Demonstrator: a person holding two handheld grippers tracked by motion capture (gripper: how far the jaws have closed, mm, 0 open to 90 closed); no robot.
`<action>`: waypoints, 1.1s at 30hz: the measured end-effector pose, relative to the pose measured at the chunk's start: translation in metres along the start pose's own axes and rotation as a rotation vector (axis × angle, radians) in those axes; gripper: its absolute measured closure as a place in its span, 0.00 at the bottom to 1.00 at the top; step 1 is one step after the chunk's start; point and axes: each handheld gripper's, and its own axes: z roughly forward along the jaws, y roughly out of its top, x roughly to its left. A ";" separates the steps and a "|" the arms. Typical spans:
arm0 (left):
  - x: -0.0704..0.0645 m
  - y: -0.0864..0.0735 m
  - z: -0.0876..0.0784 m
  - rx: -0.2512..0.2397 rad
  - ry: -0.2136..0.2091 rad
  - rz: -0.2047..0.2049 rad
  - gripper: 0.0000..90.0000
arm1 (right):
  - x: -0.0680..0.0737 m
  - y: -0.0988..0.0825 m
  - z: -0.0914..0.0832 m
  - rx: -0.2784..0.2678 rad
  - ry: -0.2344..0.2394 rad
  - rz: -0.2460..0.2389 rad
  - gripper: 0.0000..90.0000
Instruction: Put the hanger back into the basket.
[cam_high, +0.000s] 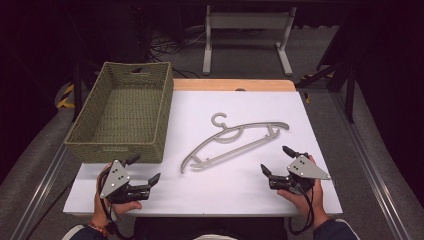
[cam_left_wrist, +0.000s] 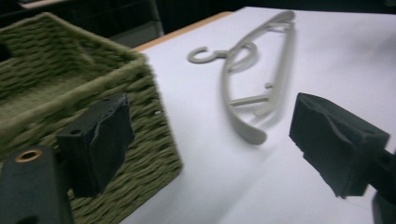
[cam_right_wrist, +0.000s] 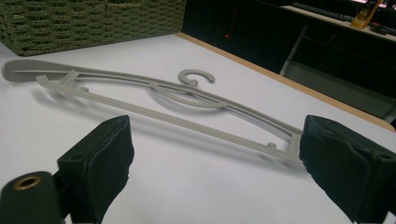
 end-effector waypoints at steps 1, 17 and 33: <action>-0.003 0.002 0.004 0.013 -0.011 0.028 0.20 | -0.001 -0.001 0.000 0.008 -0.001 -0.003 0.12; -0.032 0.043 0.116 0.273 -0.094 0.050 0.38 | 0.006 -0.002 0.006 0.078 0.027 -0.044 0.14; -0.023 0.037 0.182 0.449 -0.051 -0.024 0.61 | 0.006 -0.006 0.012 0.145 0.037 -0.072 0.15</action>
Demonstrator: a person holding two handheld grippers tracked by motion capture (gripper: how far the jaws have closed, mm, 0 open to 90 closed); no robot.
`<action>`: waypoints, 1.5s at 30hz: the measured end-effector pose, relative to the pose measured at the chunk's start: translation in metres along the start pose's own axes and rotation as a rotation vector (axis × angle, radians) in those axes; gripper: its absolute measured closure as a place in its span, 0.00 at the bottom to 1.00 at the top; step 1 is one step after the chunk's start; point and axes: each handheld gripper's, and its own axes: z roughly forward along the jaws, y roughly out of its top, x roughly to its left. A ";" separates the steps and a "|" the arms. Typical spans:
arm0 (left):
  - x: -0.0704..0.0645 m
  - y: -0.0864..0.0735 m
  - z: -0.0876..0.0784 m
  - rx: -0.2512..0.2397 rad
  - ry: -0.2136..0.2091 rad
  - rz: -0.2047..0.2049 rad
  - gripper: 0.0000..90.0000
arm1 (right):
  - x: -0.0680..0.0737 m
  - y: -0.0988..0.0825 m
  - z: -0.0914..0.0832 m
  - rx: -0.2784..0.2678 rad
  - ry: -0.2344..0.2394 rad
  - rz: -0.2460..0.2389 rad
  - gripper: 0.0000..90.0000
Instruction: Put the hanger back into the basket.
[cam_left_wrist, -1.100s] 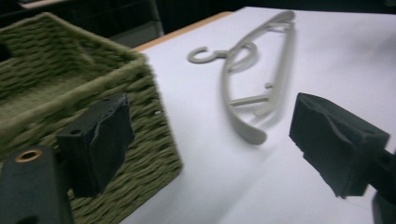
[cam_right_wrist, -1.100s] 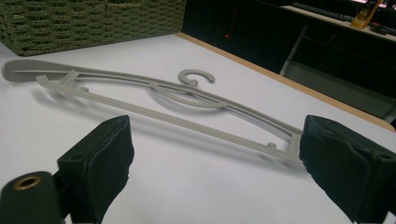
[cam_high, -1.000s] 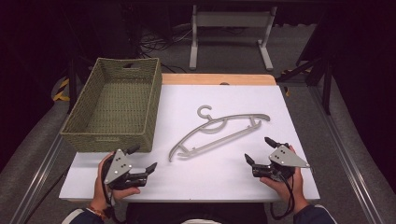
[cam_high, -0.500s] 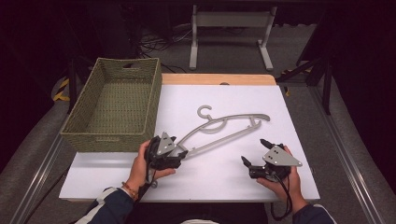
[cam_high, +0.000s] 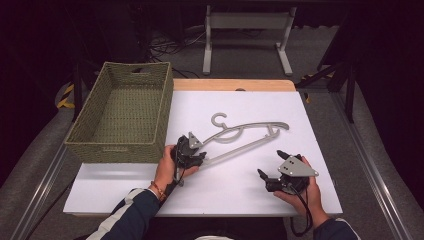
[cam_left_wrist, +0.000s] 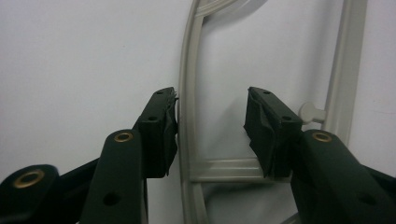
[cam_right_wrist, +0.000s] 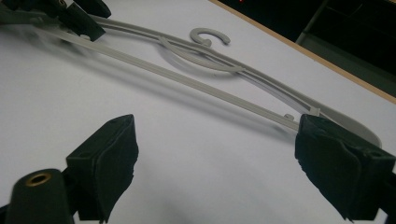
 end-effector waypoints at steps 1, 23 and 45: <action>0.002 0.000 0.000 0.005 -0.005 -0.012 0.64 | 0.000 0.000 0.000 0.003 0.001 0.000 0.15; 0.001 0.007 -0.015 0.195 -0.139 0.054 0.86 | -0.010 -0.002 -0.001 0.032 0.001 0.051 0.16; 0.006 0.026 0.003 0.210 -0.179 0.063 0.78 | -0.015 -0.005 0.002 0.052 0.008 0.092 0.17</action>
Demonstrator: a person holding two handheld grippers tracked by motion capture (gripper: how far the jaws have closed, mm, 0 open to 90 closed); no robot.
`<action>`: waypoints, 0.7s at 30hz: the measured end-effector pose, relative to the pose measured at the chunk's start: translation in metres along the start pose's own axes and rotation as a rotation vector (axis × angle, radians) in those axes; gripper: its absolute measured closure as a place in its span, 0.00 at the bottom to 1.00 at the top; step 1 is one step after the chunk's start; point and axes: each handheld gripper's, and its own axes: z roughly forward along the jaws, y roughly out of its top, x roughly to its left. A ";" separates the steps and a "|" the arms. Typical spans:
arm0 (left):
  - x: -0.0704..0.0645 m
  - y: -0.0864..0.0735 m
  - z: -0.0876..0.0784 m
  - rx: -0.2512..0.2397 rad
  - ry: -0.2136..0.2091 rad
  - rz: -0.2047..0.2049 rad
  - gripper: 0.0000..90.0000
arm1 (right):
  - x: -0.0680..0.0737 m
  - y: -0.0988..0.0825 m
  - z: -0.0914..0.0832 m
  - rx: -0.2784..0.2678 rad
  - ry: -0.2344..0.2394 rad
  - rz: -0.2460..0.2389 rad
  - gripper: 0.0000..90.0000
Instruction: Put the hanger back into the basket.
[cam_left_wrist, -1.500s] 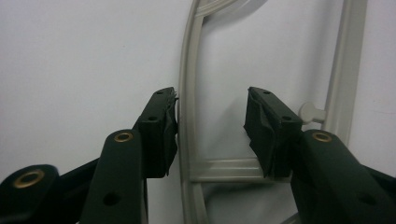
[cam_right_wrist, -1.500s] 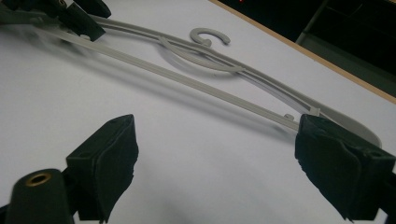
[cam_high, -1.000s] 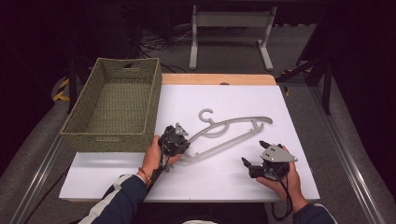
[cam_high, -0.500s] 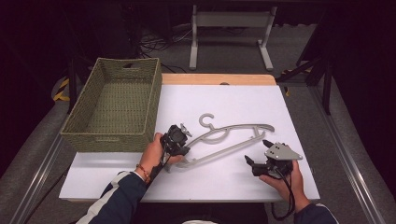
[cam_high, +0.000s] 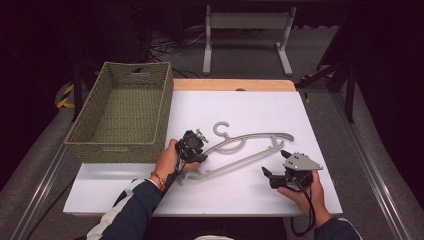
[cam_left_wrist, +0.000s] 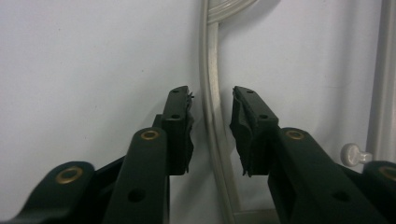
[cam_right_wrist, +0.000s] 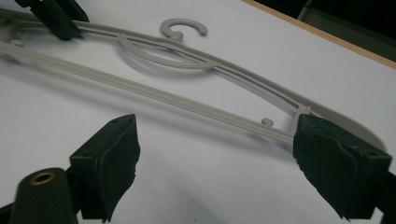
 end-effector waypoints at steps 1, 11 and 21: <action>-0.001 0.000 0.000 -0.009 0.002 0.006 0.84 | 0.000 0.000 0.000 0.002 0.000 0.001 0.17; -0.008 -0.007 0.001 -0.065 0.051 0.040 0.91 | -0.002 -0.003 0.001 0.014 -0.011 -0.008 0.17; -0.023 -0.009 -0.012 -0.168 0.133 0.116 0.91 | -0.007 -0.001 -0.010 -0.077 -0.099 0.016 0.18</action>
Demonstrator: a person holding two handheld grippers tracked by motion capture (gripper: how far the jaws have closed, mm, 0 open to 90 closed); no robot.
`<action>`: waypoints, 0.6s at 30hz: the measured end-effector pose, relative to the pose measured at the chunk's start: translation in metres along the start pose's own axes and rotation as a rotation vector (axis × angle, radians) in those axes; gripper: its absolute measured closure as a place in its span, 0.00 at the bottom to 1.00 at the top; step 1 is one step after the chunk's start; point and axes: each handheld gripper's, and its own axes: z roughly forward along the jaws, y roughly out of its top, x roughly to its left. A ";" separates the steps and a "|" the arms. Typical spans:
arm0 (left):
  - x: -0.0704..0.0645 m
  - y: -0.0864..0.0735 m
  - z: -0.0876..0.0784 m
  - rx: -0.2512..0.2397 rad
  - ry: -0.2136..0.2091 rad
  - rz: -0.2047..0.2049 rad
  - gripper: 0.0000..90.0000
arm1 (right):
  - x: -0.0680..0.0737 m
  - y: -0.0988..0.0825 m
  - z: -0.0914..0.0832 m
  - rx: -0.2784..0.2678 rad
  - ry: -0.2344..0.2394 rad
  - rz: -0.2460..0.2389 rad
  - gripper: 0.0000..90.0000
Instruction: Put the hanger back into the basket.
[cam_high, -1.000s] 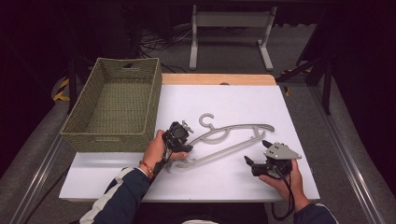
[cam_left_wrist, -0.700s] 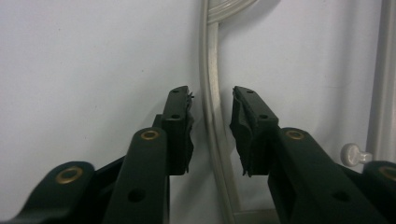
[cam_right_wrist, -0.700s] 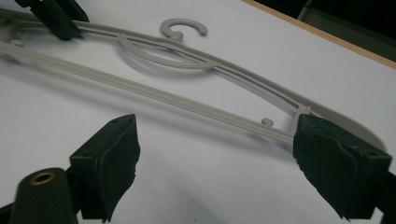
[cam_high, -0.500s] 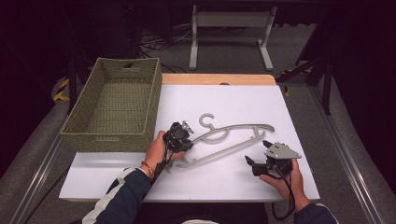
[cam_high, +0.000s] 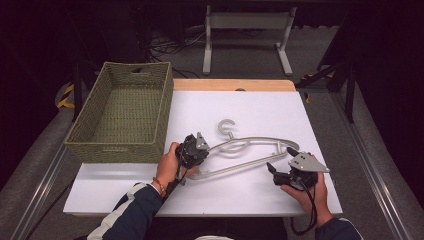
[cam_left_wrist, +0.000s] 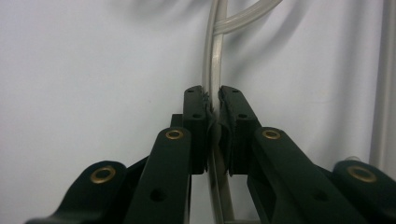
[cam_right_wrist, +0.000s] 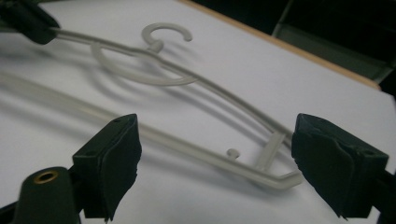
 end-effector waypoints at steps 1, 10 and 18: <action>0.000 0.001 -0.003 -0.014 0.006 0.005 0.91 | -0.002 0.000 -0.002 -0.021 -0.022 0.014 0.18; -0.002 0.003 -0.027 -0.121 0.052 0.039 0.91 | -0.013 0.001 -0.011 -0.090 -0.083 0.087 0.18; 0.001 0.001 -0.030 -0.094 0.032 0.040 0.91 | -0.012 0.000 -0.010 -0.076 -0.066 0.081 0.18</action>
